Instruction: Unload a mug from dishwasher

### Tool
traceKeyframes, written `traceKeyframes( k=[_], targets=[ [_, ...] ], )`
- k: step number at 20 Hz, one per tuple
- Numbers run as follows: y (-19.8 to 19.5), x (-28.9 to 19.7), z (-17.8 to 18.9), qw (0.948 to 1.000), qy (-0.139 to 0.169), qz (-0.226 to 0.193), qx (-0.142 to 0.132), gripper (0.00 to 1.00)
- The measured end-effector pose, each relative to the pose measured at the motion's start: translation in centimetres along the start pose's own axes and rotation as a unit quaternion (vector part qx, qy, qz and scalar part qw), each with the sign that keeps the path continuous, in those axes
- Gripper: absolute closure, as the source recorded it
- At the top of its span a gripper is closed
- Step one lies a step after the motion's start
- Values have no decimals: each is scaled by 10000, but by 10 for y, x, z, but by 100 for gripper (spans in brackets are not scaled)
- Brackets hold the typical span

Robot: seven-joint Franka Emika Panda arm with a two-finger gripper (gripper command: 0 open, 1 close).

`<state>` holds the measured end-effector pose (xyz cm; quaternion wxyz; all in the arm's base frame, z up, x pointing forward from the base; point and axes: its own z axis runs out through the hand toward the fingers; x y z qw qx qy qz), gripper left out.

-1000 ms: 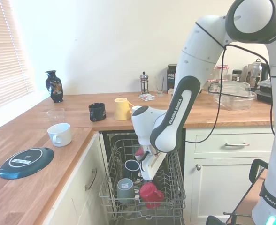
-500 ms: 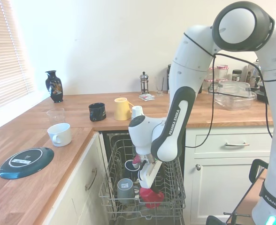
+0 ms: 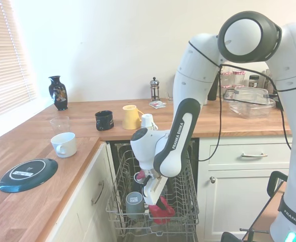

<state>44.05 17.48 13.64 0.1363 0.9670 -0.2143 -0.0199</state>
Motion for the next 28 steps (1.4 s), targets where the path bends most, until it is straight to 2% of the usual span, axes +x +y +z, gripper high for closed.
traceKeyframes(
  k=[8,22,23,28],
  targets=[
    [-2,-2,1,10000,-73,-33,-13,0],
    [3,-11,37,9999,-98,-93,-11,0],
    [4,-12,39,9999,-93,-93,-9,100],
    [10,-15,44,9999,-3,-129,39,100]
  ],
)
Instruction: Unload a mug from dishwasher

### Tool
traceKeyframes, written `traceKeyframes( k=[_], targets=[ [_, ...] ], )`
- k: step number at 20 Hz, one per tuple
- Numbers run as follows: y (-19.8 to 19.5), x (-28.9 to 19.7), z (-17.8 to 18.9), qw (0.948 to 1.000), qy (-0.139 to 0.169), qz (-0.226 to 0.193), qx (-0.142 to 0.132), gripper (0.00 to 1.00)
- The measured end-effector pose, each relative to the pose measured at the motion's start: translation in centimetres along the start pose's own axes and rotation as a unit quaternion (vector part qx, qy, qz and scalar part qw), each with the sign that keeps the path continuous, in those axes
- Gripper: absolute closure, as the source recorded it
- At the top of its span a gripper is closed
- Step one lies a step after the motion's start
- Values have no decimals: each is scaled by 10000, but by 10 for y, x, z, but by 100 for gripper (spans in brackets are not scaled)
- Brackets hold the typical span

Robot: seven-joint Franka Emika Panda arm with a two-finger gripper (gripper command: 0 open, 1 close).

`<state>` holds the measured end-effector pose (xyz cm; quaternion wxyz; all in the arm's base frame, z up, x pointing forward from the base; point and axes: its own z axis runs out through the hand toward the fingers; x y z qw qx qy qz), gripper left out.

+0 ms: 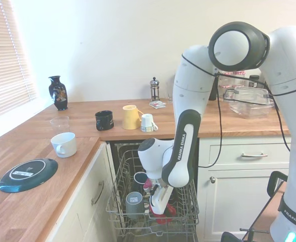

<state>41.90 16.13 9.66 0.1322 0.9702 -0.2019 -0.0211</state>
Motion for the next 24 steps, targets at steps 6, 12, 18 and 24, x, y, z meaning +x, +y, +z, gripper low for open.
traceKeyframes(
  k=[6,12,18,24],
  targets=[
    [0,0,0,10000,37,-20,24,100],
    [-1,3,-9,9999,94,-28,101,100],
    [0,6,-12,9998,-23,-63,194,100],
    [-3,12,-16,9989,-257,-224,331,100]
  ],
)
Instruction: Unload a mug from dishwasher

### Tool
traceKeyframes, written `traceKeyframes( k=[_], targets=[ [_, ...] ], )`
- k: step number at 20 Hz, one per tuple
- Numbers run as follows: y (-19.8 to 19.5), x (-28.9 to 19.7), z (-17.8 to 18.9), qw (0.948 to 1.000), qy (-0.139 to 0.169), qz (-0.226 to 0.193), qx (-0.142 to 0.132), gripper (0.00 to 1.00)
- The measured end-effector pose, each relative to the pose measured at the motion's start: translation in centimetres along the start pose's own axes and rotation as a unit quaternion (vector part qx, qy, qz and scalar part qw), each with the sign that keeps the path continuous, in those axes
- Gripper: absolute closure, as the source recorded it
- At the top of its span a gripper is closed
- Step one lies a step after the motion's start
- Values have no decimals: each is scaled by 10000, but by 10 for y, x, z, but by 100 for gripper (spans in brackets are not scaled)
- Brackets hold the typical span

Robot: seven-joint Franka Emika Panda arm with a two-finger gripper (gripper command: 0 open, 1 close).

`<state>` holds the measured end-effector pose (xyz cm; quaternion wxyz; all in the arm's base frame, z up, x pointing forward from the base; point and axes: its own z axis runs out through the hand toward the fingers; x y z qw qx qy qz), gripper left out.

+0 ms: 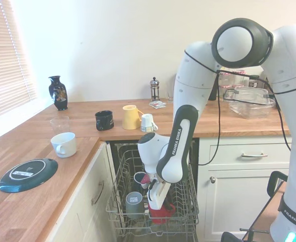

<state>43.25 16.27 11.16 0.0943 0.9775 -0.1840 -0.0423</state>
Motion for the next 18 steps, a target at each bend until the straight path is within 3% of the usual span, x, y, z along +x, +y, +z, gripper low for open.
traceKeyframes(
  k=[8,18],
  targets=[
    [-2,5,-12,10000,-27,-23,-9,100],
    [6,10,-68,9996,266,32,80,100]
  ],
)
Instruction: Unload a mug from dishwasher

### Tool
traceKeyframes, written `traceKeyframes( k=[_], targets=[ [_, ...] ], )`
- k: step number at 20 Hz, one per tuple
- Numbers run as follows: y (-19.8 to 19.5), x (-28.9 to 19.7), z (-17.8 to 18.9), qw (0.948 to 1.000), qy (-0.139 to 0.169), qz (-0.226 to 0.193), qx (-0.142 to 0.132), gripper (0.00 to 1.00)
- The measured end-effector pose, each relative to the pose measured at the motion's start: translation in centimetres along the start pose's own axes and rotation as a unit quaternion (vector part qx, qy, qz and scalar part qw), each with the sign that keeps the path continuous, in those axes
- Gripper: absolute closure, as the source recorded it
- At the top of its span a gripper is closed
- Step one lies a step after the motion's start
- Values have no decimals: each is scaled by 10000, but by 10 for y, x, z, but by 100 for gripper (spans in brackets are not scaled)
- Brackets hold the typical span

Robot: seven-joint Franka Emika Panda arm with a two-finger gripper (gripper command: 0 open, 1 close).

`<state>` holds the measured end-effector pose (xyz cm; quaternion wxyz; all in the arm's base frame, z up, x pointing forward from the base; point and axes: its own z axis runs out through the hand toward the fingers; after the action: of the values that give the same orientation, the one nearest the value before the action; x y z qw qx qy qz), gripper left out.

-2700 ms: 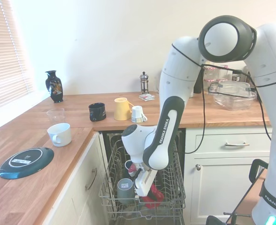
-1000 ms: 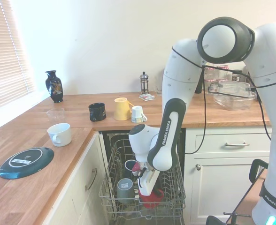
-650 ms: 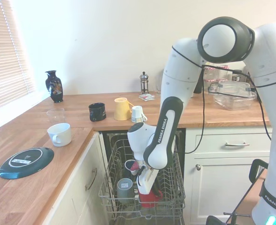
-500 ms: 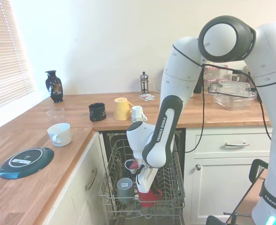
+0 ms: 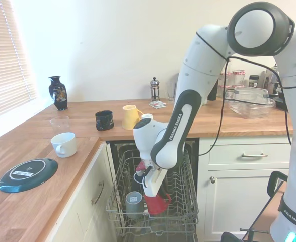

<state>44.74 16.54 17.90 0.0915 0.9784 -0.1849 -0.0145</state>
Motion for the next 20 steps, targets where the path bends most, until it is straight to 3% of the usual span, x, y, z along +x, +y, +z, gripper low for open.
traceKeyframes(
  k=[9,20],
  targets=[
    [32,15,-76,9987,331,336,181,100],
    [111,27,-164,9924,648,949,449,100]
  ],
)
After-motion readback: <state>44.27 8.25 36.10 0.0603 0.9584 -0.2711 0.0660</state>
